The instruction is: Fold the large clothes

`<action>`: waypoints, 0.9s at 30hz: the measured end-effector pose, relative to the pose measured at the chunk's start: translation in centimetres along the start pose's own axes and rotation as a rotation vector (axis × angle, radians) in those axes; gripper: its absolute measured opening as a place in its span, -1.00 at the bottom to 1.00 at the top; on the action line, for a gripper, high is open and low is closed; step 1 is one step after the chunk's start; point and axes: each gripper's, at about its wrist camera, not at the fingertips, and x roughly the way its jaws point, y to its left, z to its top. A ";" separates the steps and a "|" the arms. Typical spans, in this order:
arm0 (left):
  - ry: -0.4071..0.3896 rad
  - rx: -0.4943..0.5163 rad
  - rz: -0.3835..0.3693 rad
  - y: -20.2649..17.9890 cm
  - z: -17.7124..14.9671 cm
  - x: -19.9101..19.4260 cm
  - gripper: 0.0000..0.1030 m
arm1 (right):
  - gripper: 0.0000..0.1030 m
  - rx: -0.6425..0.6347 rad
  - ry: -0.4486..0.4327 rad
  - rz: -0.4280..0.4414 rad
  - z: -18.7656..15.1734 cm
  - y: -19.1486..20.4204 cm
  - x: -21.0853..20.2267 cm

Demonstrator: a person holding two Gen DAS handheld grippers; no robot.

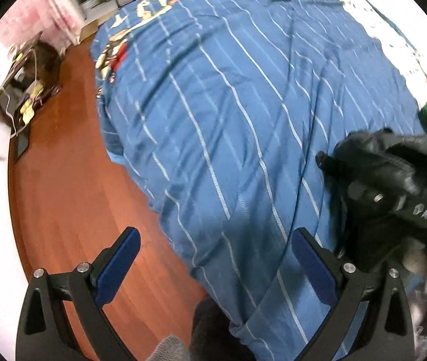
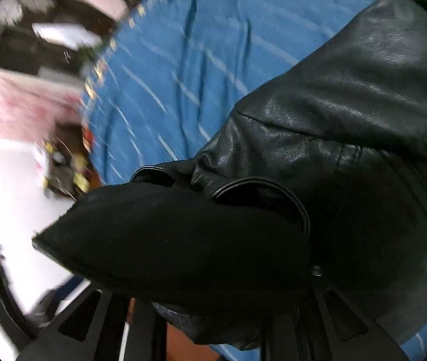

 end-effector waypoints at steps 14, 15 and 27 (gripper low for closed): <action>-0.151 -0.031 -0.112 -2.9 5.4 -4.7 1.00 | 0.76 0.099 0.042 0.313 -0.4 -7.7 -15.1; -0.147 -0.039 -0.123 -3.0 5.6 -4.6 1.00 | 0.76 0.134 0.010 0.270 -0.1 -9.5 -15.8; 0.011 -0.098 -0.169 -4.8 0.7 0.7 1.00 | -0.58 0.308 0.129 0.074 8.3 -16.7 -2.4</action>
